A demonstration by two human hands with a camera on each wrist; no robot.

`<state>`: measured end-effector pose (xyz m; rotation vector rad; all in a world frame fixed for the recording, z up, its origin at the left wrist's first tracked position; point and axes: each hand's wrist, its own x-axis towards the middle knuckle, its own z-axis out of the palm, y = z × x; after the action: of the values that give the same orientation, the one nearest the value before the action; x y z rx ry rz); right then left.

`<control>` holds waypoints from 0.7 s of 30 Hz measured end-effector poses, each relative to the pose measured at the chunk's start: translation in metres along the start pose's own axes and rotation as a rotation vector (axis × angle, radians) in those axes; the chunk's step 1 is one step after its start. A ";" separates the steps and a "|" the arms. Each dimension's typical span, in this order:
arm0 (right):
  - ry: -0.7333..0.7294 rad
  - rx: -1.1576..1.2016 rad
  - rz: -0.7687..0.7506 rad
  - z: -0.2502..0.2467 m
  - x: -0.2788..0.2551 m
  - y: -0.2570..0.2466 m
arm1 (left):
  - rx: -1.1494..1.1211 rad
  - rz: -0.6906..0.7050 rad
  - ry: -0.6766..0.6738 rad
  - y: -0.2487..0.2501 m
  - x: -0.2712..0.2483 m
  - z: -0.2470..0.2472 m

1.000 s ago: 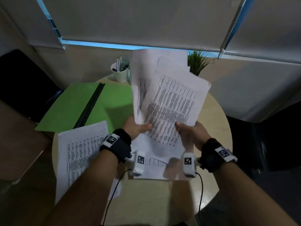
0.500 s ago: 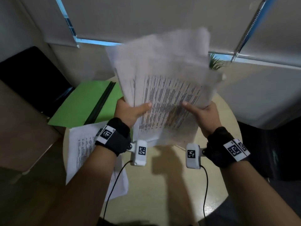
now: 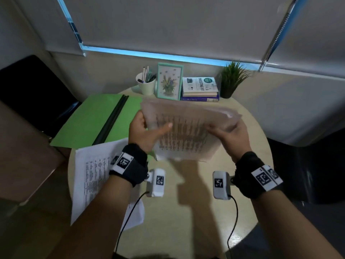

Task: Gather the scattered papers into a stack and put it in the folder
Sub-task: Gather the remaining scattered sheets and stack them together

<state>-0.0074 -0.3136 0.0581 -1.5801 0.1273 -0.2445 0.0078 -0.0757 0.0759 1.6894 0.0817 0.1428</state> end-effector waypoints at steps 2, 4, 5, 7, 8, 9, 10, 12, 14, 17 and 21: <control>-0.020 -0.035 0.061 -0.005 -0.006 0.012 | 0.115 -0.052 -0.067 -0.021 -0.003 0.003; -0.015 -0.092 0.080 -0.003 -0.008 0.018 | 0.195 -0.071 -0.093 -0.035 -0.004 0.012; -0.006 -0.132 0.082 0.000 -0.007 0.020 | 0.214 -0.081 -0.068 -0.036 -0.005 0.017; 0.009 -0.183 0.081 0.008 -0.001 0.018 | 0.206 -0.082 -0.012 -0.034 -0.004 0.026; 0.015 -0.188 0.074 0.012 0.003 0.015 | 0.196 -0.065 0.002 -0.030 -0.002 0.029; 0.022 -0.189 0.059 0.017 0.006 0.010 | 0.194 -0.044 0.014 -0.024 -0.001 0.030; 0.030 -0.196 0.032 0.021 0.009 0.003 | 0.190 -0.026 0.035 -0.020 0.003 0.030; 0.050 -0.213 -0.036 0.028 0.017 -0.012 | 0.163 0.006 0.086 -0.011 0.011 0.025; 0.058 -0.221 -0.092 0.036 0.023 -0.023 | 0.160 0.027 0.124 -0.004 0.018 0.016; -0.002 -0.247 -0.092 0.061 0.030 -0.025 | 0.181 -0.019 0.145 -0.005 0.025 -0.012; -0.148 -0.287 0.036 0.123 0.026 -0.007 | 0.266 -0.160 0.224 -0.024 0.030 -0.071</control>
<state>0.0462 -0.1995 0.0655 -1.8728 0.0782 -0.0823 0.0284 0.0016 0.0619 1.9180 0.4181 0.2072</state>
